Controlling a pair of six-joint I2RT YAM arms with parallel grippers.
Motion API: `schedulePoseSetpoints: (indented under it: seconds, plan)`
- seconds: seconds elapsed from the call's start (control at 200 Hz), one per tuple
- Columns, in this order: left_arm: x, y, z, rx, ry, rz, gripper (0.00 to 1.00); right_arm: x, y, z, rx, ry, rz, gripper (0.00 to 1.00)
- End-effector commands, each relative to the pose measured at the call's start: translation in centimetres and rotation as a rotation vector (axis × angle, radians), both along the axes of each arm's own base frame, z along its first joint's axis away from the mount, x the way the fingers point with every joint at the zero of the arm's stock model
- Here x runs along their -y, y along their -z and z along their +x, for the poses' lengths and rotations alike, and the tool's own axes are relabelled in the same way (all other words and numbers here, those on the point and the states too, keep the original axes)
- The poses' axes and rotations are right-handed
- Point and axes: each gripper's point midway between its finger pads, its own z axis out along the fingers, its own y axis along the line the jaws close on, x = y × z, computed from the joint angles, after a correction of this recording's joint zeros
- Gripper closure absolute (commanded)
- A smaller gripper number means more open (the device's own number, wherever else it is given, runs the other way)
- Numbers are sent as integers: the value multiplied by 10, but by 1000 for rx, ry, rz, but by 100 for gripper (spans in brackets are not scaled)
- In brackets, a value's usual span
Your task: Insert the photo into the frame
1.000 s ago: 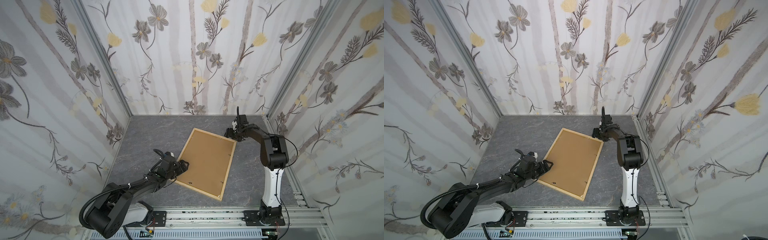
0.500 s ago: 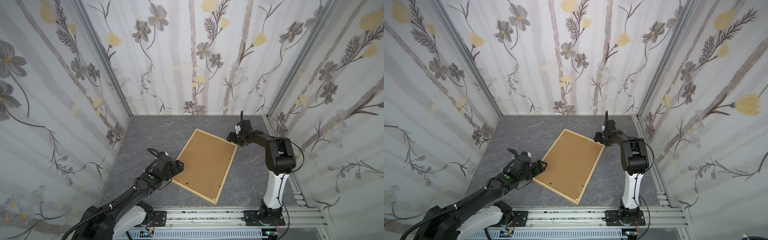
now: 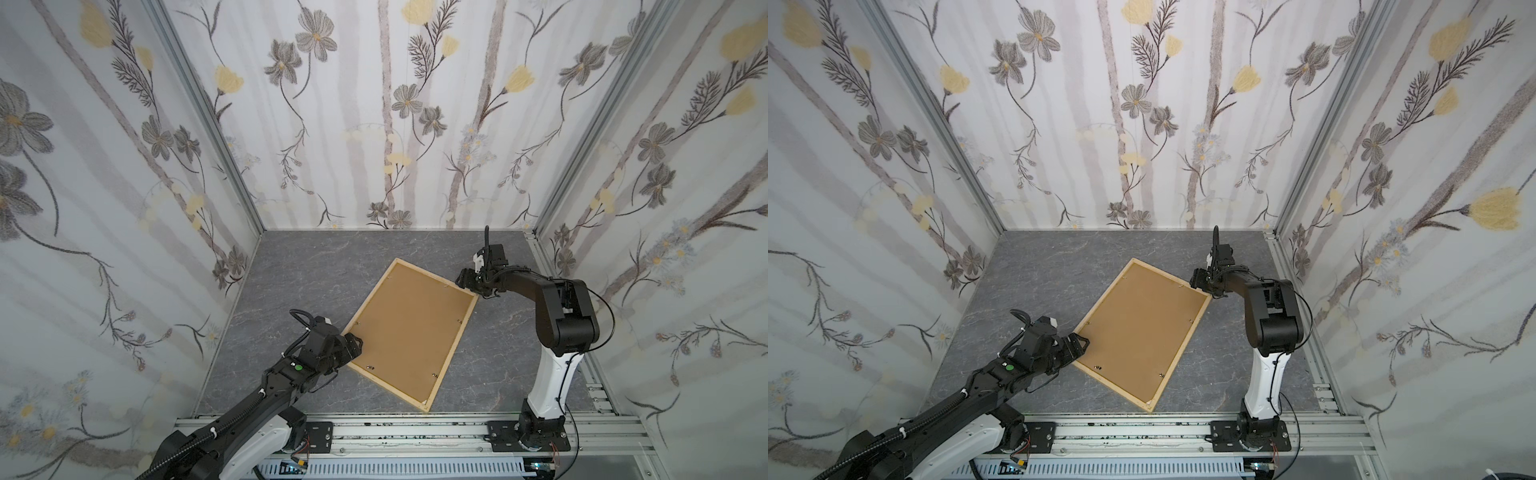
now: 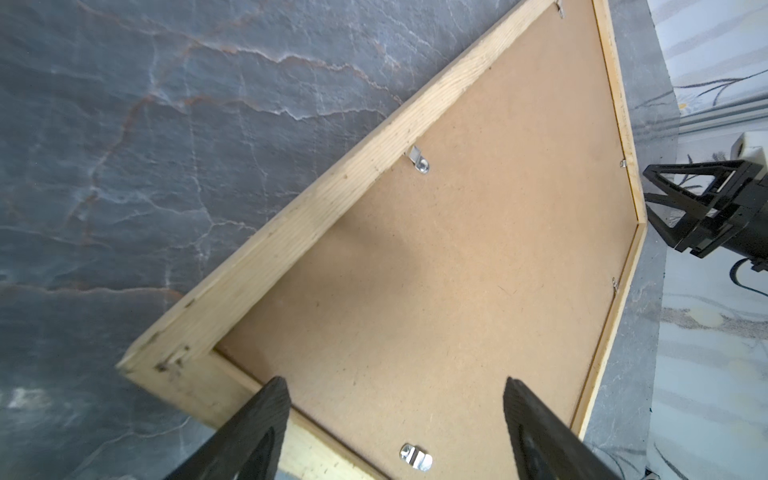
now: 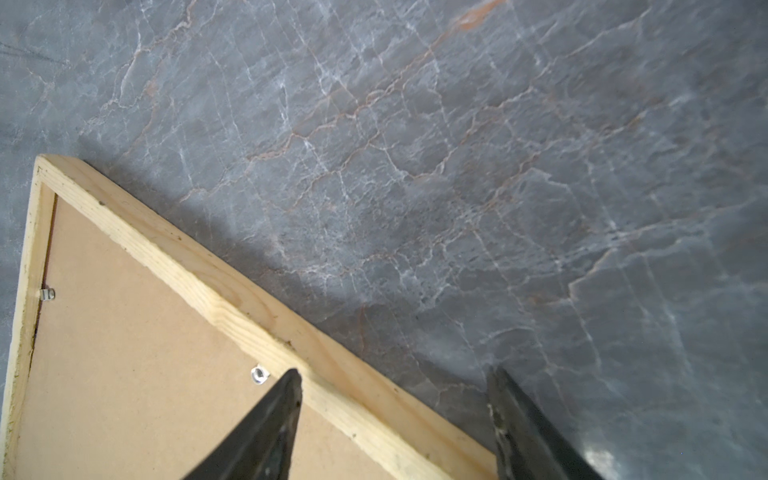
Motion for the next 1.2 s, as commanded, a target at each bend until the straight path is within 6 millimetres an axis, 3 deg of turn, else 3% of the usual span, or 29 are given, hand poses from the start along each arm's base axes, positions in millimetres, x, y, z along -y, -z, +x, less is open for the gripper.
schedulePoseSetpoints:
  seconds: [0.0, 0.185, 0.405, 0.575, 0.709, 0.894, 1.194]
  plan:
    - [-13, 10, -21, -98, -6, 58, 16, 5, 4, -10, -36, 9, -21, 30]
    - [-22, -14, -25, -66, -25, 70, 15, 5, 5, -10, -36, 10, -17, 30]
    - [-16, 8, -41, -138, -4, 45, 15, 5, 3, -8, -30, 13, -20, 30]
    - [-10, 17, -38, -144, 14, 43, 15, 4, 2, -7, -27, 17, -11, 30]
    - [-2, 16, -23, -108, 9, 28, 15, 1, 1, -9, -27, 10, 0, 30]
    - [12, 10, 12, -47, 12, 21, 14, 0, 5, -24, -30, 13, 8, 33]
    - [26, 12, 70, -22, 39, 49, 14, 7, 22, -82, -69, 17, 9, 36]
